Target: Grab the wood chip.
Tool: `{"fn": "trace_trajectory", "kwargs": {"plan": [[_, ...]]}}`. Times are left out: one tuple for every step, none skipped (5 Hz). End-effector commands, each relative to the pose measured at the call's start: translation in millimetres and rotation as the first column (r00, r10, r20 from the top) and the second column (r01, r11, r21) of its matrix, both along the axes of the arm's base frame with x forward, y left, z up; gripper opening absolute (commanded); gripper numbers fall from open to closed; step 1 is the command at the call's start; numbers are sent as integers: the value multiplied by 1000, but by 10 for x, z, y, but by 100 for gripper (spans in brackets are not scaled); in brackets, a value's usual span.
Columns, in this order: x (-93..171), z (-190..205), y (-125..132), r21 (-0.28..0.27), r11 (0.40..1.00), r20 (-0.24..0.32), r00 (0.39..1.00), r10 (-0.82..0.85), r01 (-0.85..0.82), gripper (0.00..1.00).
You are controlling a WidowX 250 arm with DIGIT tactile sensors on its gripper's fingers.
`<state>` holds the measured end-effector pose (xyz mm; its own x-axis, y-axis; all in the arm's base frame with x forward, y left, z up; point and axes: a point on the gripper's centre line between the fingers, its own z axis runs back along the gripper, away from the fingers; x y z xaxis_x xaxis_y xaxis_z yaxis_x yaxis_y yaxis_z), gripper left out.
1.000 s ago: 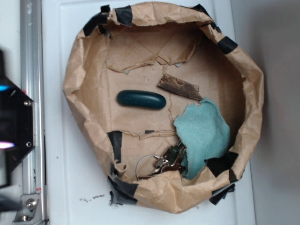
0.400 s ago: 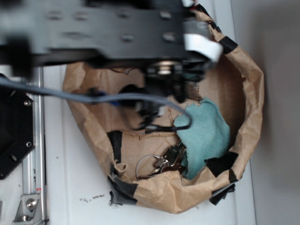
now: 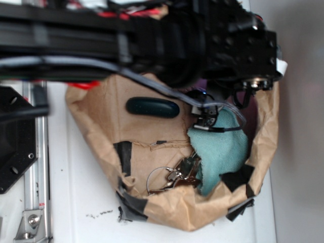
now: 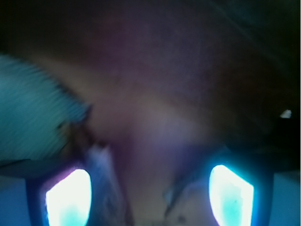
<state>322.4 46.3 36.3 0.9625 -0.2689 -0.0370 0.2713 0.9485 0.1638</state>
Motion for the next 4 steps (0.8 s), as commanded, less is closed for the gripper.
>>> {"fn": "trace_trajectory", "kwargs": {"plan": [[-170,-76,-118,-67,998,21,1000,-6,7,100],[-238,-123,-136,-72,996,2,999,43,-43,100],[-363,-153,-108,-92,993,0,997,75,-74,100],[-343,-249,-103,-112,989,-20,995,98,-100,0]]}}
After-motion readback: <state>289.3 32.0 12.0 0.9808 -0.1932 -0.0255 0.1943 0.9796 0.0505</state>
